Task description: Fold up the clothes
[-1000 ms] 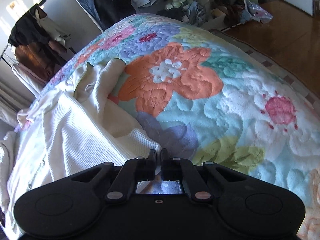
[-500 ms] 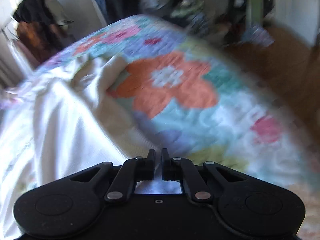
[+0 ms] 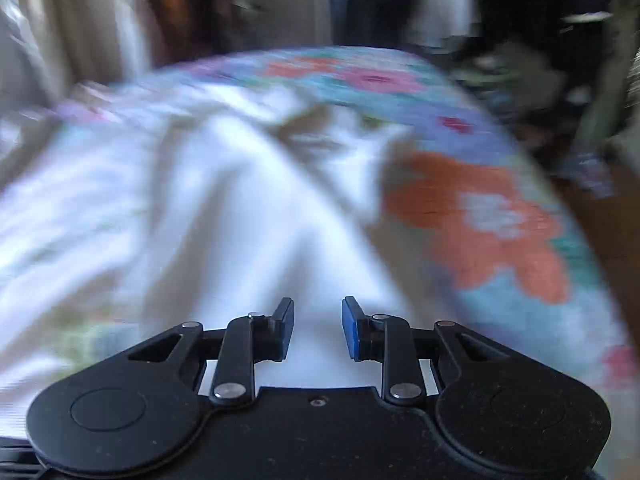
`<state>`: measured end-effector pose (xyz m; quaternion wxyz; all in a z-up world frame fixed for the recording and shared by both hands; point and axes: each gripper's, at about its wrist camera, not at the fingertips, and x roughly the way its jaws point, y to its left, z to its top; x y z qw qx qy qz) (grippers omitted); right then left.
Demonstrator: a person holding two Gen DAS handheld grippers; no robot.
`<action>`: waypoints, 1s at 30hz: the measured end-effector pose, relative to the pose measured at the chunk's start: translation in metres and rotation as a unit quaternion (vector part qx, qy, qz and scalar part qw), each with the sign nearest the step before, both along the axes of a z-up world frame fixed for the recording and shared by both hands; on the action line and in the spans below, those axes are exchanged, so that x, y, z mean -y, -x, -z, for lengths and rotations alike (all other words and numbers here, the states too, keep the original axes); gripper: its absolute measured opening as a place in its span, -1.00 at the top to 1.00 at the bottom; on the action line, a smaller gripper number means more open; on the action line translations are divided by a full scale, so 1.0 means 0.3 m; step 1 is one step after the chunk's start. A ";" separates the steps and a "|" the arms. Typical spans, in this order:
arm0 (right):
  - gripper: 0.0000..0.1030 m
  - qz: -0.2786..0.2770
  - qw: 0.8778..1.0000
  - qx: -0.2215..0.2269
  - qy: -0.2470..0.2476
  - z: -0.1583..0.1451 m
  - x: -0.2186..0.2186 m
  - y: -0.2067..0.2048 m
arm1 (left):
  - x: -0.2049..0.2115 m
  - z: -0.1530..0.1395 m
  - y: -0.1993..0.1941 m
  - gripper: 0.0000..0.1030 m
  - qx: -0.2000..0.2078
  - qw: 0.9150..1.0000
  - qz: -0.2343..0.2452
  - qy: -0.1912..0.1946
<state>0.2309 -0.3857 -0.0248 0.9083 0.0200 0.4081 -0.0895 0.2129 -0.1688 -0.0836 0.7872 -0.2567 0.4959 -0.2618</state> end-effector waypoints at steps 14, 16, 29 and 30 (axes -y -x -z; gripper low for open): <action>-0.16 -0.019 0.999 0.020 -0.029 -0.059 -0.072 0.053 | -0.179 -0.147 -0.010 0.18 0.033 0.994 -0.037 -0.096; -0.16 -0.036 0.999 0.011 -0.033 -0.058 -0.110 0.030 | -0.229 -0.185 -0.024 0.02 0.039 0.992 -0.040 -0.116; -0.22 -0.159 0.977 0.028 -0.139 -0.267 -0.414 -0.162 | -0.507 -0.447 -0.310 -0.19 0.108 0.977 -0.012 -0.182; -0.22 -0.168 0.976 0.024 -0.140 -0.280 -0.450 -0.197 | -0.519 -0.460 -0.347 -0.19 0.115 0.975 -0.006 -0.188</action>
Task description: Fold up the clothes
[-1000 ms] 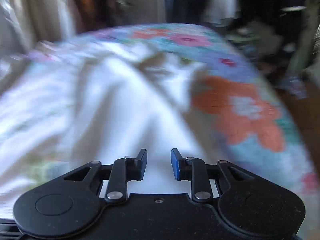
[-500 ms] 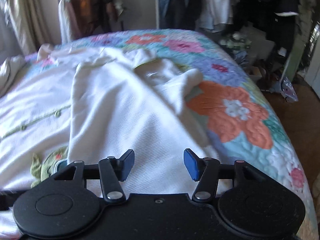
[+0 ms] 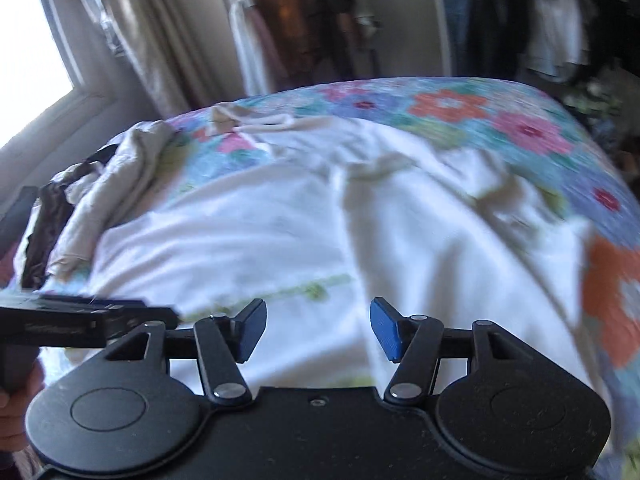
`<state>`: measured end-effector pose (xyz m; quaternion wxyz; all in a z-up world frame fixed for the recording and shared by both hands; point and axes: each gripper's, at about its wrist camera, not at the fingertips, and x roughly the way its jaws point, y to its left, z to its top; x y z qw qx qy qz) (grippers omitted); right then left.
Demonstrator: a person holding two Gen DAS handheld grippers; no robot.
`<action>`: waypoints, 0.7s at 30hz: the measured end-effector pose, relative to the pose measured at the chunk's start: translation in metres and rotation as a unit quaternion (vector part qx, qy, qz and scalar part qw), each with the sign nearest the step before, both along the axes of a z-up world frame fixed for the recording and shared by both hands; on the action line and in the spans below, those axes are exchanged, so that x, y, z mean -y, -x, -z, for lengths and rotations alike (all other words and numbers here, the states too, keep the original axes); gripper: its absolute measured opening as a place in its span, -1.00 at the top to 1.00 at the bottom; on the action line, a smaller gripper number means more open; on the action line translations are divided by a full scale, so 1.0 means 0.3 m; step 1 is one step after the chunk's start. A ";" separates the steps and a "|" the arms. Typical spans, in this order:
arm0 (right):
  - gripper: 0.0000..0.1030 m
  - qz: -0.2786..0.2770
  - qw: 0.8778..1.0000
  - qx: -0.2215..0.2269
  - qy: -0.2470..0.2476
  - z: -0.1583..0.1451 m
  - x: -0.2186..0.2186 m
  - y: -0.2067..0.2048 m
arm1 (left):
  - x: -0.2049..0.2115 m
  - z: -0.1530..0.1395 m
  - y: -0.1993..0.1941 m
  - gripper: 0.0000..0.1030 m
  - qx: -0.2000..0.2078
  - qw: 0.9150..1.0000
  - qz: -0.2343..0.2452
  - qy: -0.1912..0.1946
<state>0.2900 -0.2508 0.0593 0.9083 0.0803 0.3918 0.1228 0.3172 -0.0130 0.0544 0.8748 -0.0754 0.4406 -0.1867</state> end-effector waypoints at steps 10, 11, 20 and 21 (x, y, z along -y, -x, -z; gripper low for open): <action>-0.26 -0.044 0.998 0.025 0.044 -0.058 -0.311 -0.492 | -0.201 0.009 -0.537 -0.19 0.026 1.000 0.012 -0.001; -0.26 -0.040 0.998 0.029 0.038 -0.052 -0.324 -0.567 | -0.230 0.017 -0.614 -0.19 0.028 0.999 0.023 -0.009; -0.26 -0.041 0.999 -0.037 0.001 0.075 -0.459 -1.143 | -0.542 0.122 -1.174 -0.19 0.069 0.992 -0.100 0.032; -0.26 -0.036 0.999 -0.037 0.004 0.093 -0.462 -1.157 | -0.551 0.133 -1.202 -0.19 0.075 0.992 -0.101 0.030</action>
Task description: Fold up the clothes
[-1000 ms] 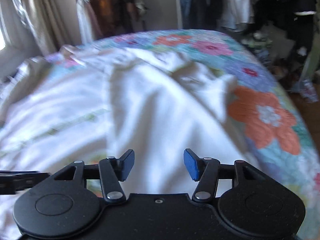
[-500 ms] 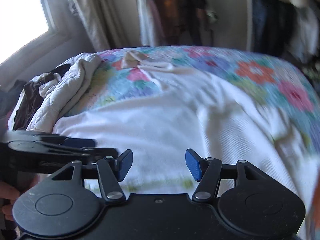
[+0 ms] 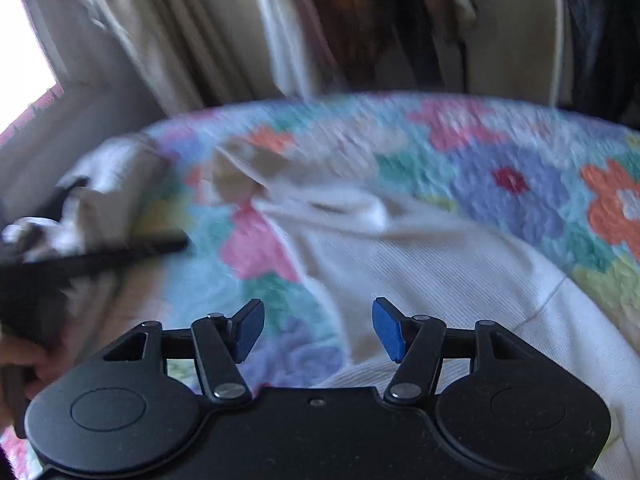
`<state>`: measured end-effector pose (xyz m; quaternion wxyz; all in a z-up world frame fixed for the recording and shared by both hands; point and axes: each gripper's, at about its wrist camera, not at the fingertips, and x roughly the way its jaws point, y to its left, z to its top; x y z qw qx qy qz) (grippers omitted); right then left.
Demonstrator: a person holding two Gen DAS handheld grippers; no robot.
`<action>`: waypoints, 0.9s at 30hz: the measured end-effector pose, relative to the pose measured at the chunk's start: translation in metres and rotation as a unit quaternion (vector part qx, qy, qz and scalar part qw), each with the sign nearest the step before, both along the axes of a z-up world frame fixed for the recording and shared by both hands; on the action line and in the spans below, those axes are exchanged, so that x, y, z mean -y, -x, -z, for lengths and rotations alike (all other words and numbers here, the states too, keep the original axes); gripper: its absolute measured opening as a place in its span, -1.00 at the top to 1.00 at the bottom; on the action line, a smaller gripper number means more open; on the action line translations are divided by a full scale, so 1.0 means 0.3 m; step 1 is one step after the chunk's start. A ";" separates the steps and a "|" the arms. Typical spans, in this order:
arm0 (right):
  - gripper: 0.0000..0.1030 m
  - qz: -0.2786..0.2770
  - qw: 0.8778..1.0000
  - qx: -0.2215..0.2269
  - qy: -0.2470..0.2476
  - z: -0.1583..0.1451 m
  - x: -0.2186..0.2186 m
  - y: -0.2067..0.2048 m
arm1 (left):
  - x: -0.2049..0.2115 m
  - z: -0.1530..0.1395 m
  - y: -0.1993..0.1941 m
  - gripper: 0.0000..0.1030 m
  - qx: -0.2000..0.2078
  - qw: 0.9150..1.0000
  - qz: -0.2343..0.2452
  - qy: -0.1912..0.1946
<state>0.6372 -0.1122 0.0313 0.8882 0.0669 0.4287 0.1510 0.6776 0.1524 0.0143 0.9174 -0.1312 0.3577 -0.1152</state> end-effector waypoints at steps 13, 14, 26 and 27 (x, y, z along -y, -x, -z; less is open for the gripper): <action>-0.29 -0.034 0.997 0.061 0.026 0.063 -0.100 -0.146 | 0.095 0.118 -0.330 0.33 0.043 0.991 -0.032 -0.124; -0.29 -0.028 0.998 0.055 0.021 0.071 -0.097 -0.152 | 0.106 0.117 -0.338 0.90 0.040 0.989 -0.033 -0.142; -0.29 0.023 0.996 -0.067 -0.057 0.101 0.150 0.287 | 0.234 -0.114 -0.032 0.92 0.034 0.989 0.089 -0.116; -0.29 0.028 0.995 -0.069 -0.059 0.093 0.187 0.352 | 0.261 -0.148 0.014 0.92 0.036 0.988 0.102 -0.109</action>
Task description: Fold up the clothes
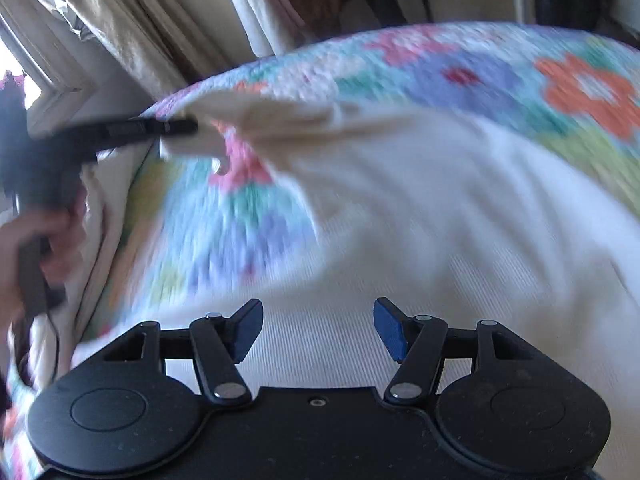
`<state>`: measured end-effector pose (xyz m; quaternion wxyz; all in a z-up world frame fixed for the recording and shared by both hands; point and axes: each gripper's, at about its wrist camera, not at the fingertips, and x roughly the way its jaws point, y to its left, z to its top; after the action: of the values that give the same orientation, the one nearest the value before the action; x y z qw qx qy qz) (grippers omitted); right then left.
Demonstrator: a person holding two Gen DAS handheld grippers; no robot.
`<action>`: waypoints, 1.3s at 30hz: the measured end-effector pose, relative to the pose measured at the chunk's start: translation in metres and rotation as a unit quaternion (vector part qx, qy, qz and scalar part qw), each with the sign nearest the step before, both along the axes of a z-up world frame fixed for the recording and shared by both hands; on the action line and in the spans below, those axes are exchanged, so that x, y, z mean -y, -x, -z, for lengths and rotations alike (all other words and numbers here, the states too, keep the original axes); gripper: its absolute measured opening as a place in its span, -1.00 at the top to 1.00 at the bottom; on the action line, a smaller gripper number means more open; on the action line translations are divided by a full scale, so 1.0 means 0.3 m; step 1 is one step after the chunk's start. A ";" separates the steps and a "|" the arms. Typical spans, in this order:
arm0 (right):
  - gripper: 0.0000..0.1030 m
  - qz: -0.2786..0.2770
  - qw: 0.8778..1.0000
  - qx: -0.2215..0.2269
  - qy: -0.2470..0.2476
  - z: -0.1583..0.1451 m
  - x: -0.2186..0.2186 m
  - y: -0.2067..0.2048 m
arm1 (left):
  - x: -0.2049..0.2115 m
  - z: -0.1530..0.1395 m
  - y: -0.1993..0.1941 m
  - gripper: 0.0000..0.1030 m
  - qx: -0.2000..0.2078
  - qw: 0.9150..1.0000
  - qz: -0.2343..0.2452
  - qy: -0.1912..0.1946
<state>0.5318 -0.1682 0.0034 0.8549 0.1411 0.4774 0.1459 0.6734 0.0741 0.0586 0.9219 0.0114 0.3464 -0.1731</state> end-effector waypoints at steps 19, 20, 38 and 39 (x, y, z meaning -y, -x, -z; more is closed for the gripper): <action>-0.30 0.041 0.996 0.050 -0.058 0.082 0.546 0.840 | 0.665 -0.030 0.853 0.92 -0.113 0.950 0.255 0.143; -0.30 0.043 0.994 0.063 -0.073 0.095 0.558 0.849 | 0.668 0.022 0.864 0.92 -0.128 0.945 0.249 0.167; 0.65 0.069 0.988 0.139 -0.011 0.101 0.552 0.771 | 0.696 0.162 0.943 0.23 -0.135 0.959 0.154 0.195; 0.66 0.084 0.988 0.129 -0.016 0.100 0.565 0.777 | 0.671 0.149 0.970 0.03 -0.112 0.966 0.131 0.194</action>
<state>0.2986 -0.3376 -0.0267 0.9163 0.1745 0.3467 0.0986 0.3823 -0.1271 0.0138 0.8307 -0.1422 0.4030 -0.3568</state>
